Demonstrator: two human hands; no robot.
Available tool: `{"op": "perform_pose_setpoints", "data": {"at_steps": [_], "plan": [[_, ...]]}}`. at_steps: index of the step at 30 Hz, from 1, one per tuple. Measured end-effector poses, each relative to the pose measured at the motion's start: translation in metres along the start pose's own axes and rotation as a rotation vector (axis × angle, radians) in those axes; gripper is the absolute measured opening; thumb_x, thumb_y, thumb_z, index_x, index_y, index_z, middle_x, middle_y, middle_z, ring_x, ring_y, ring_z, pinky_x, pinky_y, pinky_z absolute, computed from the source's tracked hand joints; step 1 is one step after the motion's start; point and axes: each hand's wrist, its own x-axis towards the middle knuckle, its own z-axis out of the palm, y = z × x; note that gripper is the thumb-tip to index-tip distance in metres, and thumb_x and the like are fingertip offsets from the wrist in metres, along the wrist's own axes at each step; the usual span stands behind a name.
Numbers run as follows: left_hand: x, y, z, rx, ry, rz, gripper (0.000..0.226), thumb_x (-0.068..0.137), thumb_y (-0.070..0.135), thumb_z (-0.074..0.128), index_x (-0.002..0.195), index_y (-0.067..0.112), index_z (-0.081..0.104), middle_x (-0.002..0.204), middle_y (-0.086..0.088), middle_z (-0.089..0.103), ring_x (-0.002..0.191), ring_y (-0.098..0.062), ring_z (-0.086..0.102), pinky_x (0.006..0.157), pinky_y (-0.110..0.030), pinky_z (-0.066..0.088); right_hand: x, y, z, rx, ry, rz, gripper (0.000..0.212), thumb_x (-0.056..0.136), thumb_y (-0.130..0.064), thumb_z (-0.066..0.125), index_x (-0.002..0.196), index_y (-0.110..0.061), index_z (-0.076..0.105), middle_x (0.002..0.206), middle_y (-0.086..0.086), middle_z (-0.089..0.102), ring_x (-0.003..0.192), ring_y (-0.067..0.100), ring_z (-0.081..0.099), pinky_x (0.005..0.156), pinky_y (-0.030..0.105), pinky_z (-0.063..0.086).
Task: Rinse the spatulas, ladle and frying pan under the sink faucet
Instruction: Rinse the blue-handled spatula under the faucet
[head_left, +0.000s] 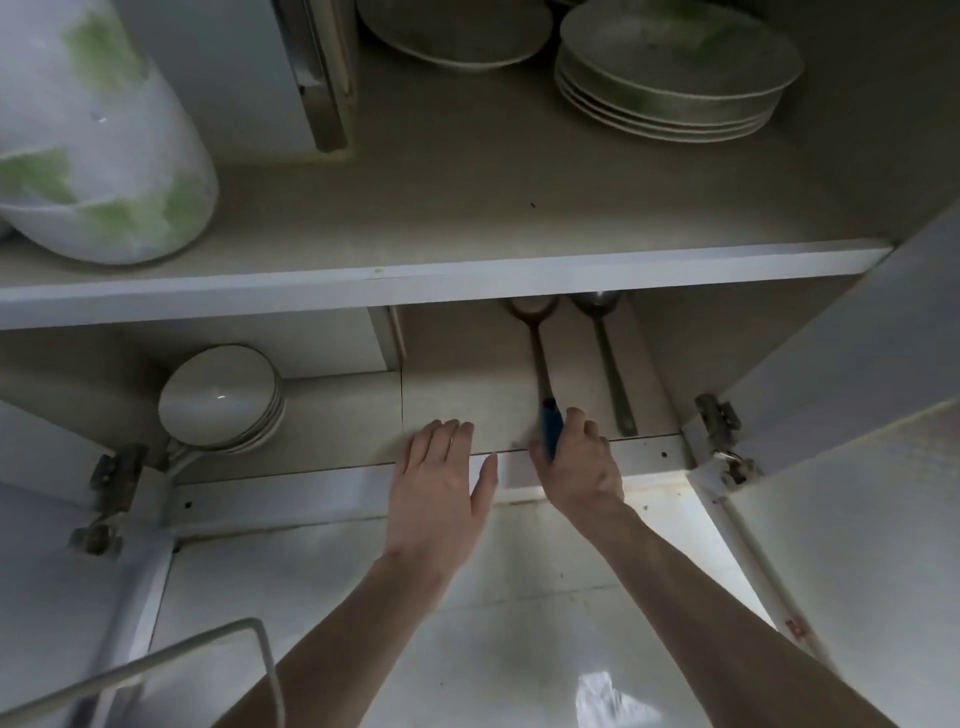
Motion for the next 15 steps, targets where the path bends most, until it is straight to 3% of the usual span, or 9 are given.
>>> {"op": "perform_pose_setpoints", "data": {"at_steps": [8, 15], "plan": [[0.007, -0.013, 0.015, -0.008, 0.008, 0.008, 0.056, 0.102, 0.048, 0.034, 0.131, 0.012, 0.064, 0.129, -0.004, 0.066, 0.126, -0.027, 0.058, 0.106, -0.042, 0.048, 0.033, -0.007, 0.032, -0.002, 0.030, 0.077, 0.034, 0.107, -0.027, 0.047, 0.129, -0.004, 0.037, 0.133, 0.019, 0.049, 0.117, 0.041, 0.058, 0.095, 0.044, 0.047], [-0.018, -0.001, -0.011, -0.070, -0.092, 0.054, 0.053, 0.103, 0.046, 0.033, 0.134, 0.015, 0.062, 0.129, -0.001, 0.066, 0.122, -0.022, 0.059, 0.103, -0.037, 0.048, -0.014, -0.003, 0.019, 0.327, 0.008, 0.045, 0.027, 0.109, -0.018, 0.044, 0.124, 0.004, 0.044, 0.121, 0.023, 0.055, 0.102, 0.037, 0.059, 0.079, 0.037, 0.044]]}}
